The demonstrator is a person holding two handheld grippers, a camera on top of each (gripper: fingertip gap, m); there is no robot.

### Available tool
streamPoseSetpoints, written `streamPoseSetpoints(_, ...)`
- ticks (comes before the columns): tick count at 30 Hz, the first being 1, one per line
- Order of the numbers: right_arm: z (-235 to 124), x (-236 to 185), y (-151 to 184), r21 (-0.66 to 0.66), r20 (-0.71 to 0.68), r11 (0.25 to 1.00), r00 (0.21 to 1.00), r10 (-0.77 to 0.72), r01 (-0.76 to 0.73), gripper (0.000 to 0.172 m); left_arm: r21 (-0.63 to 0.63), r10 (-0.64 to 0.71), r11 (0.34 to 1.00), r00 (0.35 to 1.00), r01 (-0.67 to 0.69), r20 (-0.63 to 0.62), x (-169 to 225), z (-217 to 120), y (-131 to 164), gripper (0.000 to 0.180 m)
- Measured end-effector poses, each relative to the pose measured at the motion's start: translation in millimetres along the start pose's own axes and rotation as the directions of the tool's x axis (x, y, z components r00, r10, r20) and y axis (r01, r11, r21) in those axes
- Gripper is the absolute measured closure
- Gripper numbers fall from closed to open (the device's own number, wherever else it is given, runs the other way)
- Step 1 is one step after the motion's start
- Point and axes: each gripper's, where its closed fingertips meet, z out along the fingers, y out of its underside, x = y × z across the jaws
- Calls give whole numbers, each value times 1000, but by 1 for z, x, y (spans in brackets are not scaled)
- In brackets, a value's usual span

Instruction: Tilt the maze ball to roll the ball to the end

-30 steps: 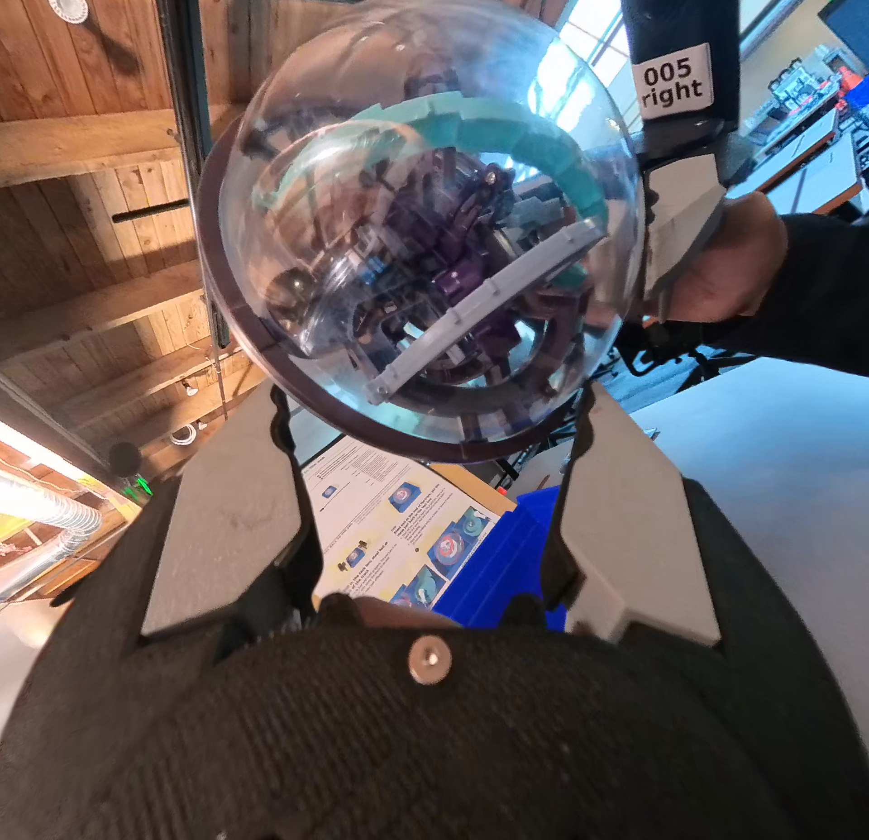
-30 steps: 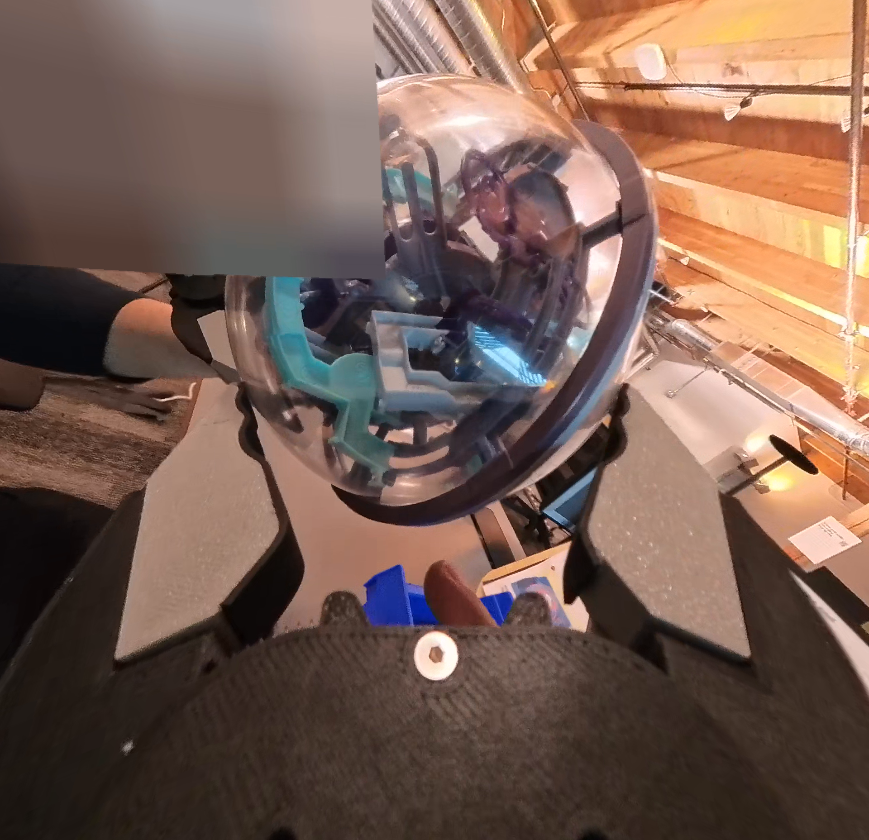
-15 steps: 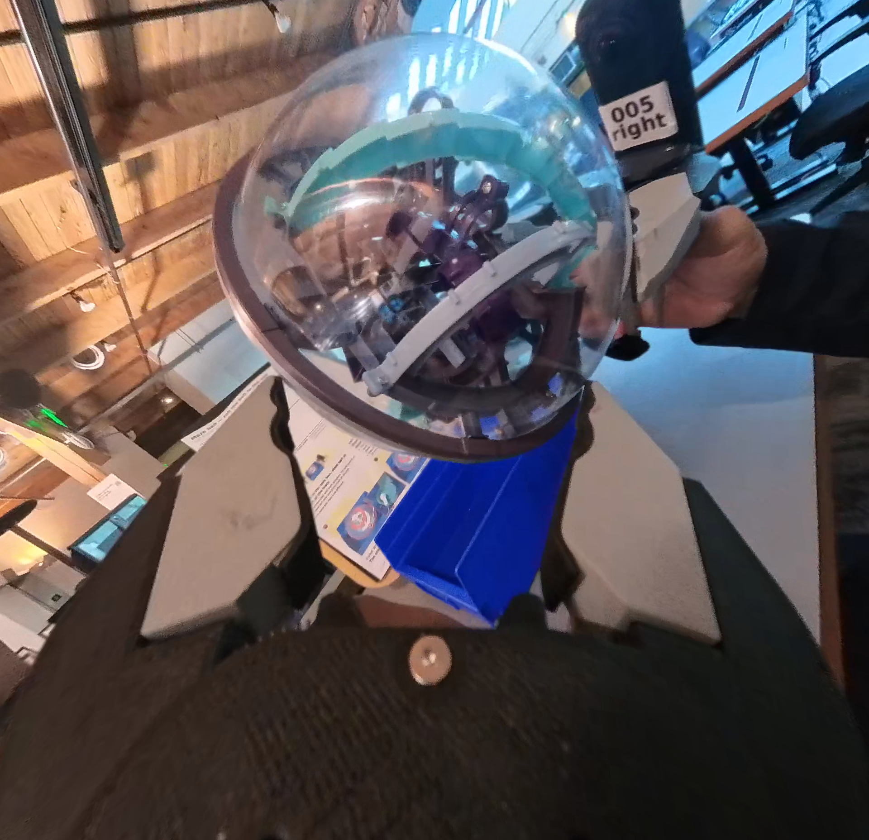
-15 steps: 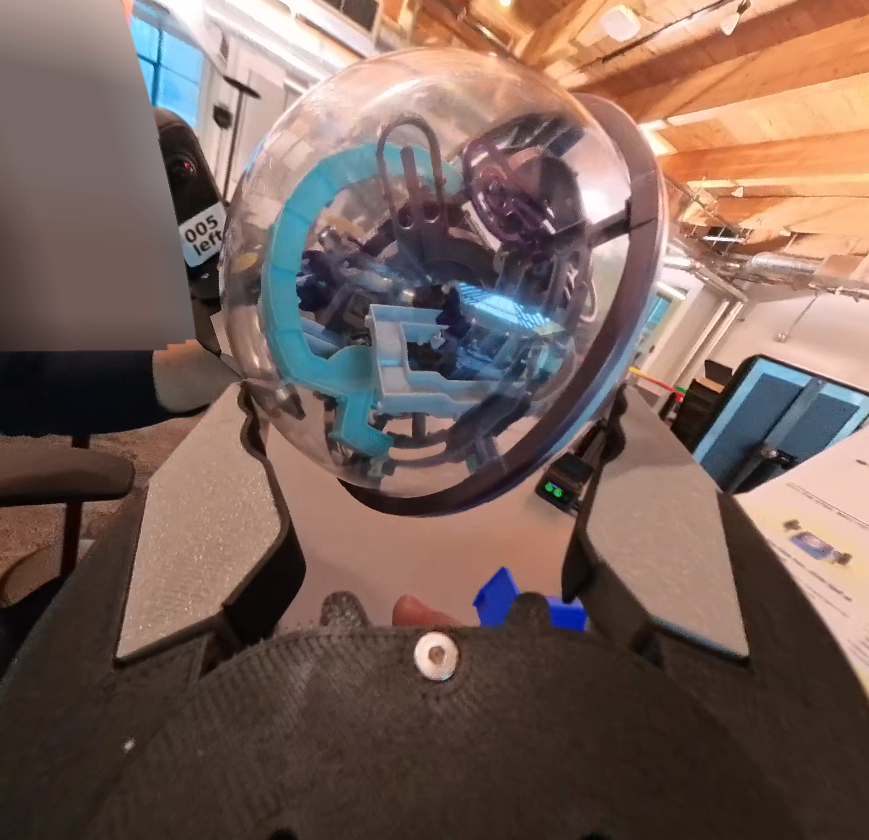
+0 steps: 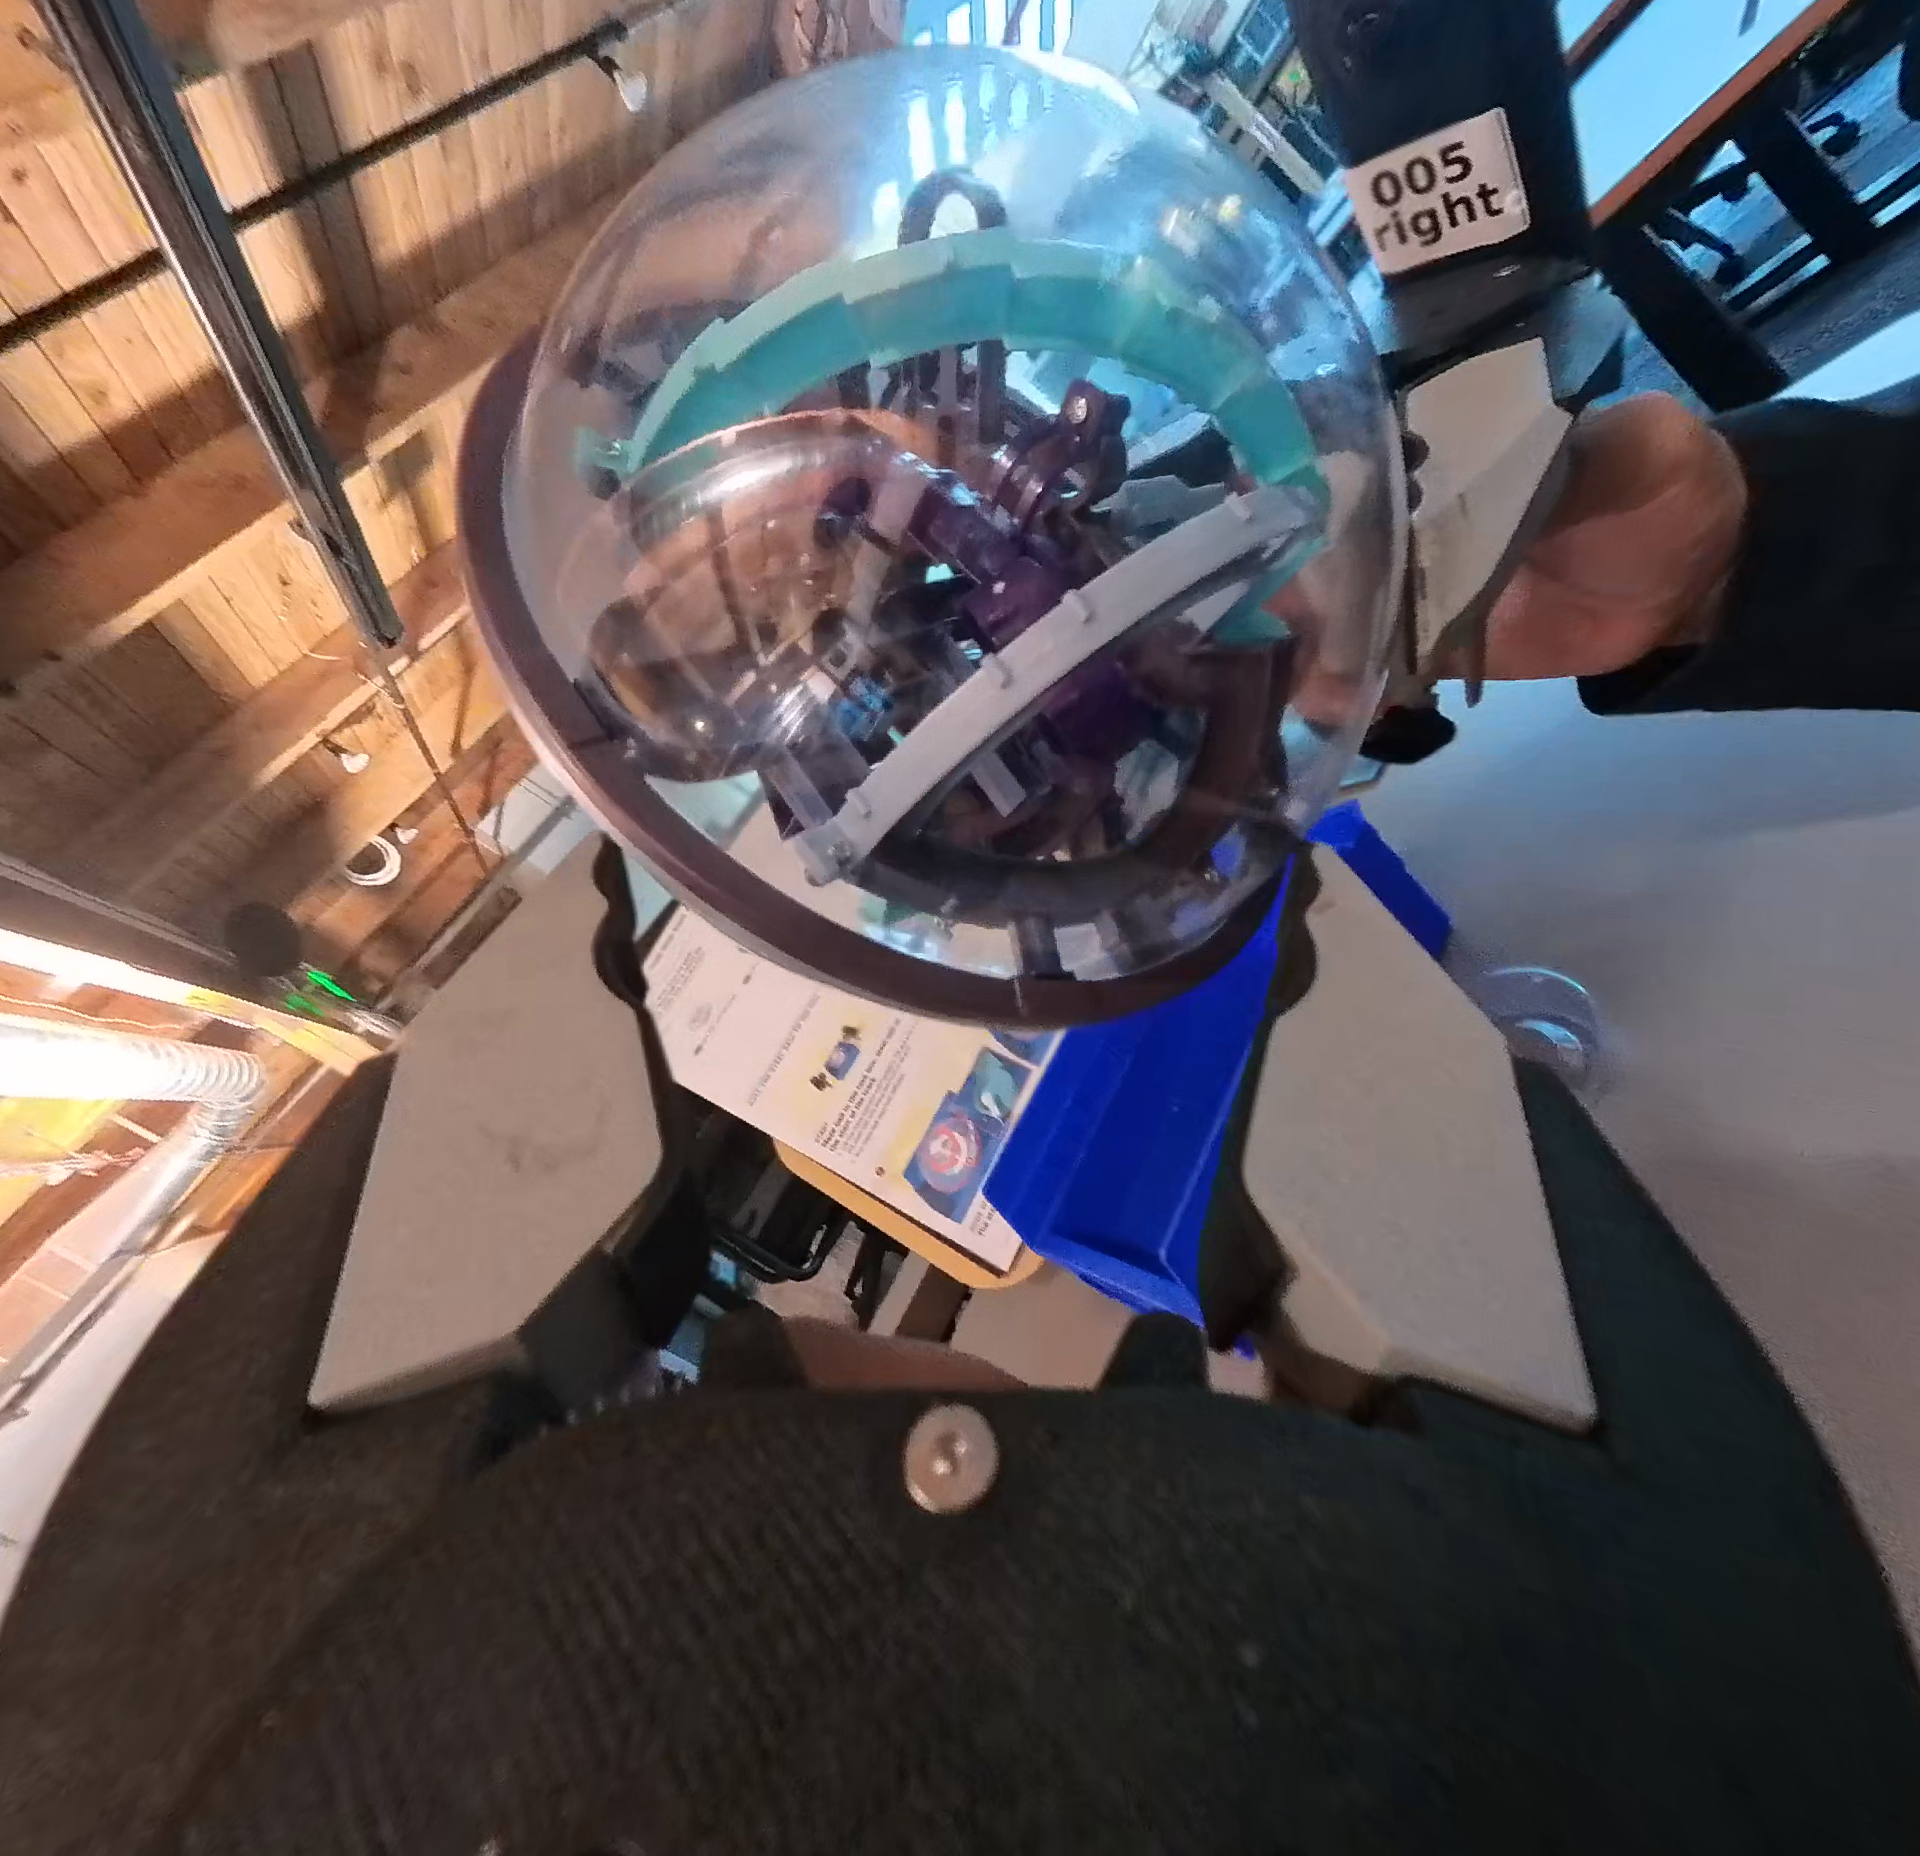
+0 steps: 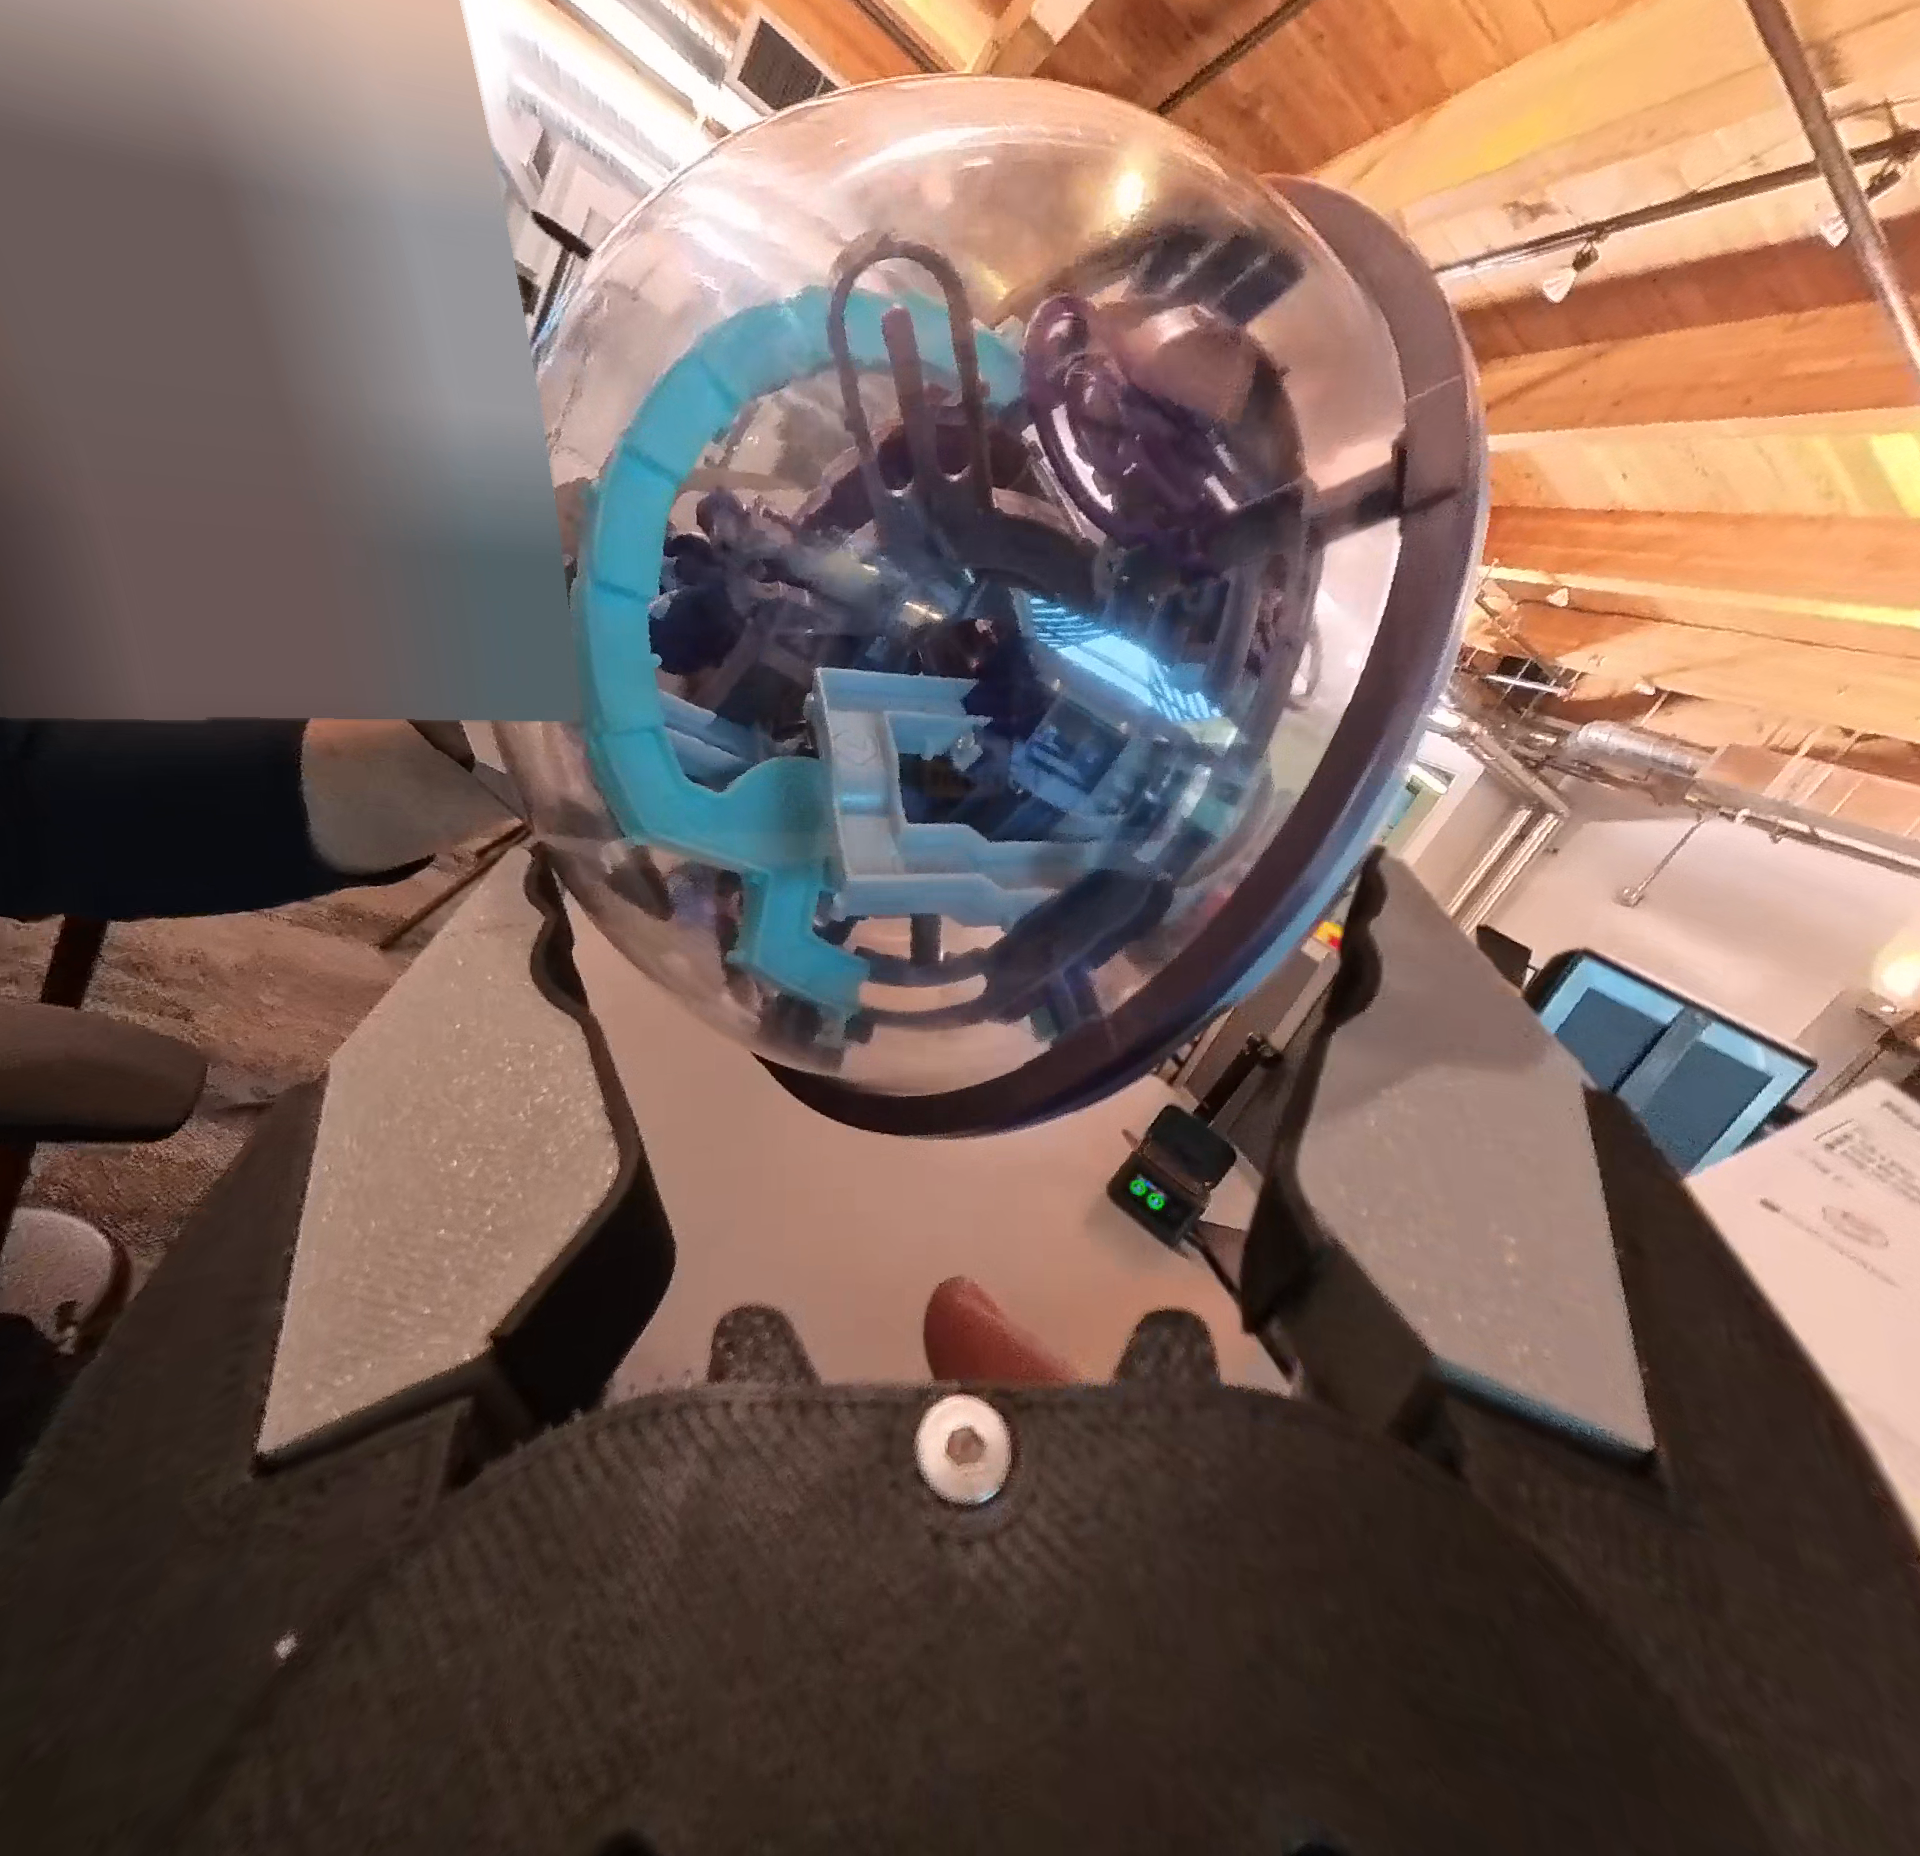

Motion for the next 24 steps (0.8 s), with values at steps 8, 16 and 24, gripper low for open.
streamPoseSetpoints(8, 1, 4, -26, 5, 2, 998, 998, -62, 62, 30, 33, 32, 999, 999, -33, 34, -12, 0, -21, 58)
streamPoseSetpoints(16, 10, 10, -57, -35, 17, 980, 981, -195, 195, 30, 116, 50, 991, 992, -63, 112, -32, -2, -40, 58)
streamPoseSetpoints(24, 7, 16, -79, 57, 0, 979, 981, -196, 196, 30, 101, 145, 983, 985, -155, 96, -45, 2, -64, 58)
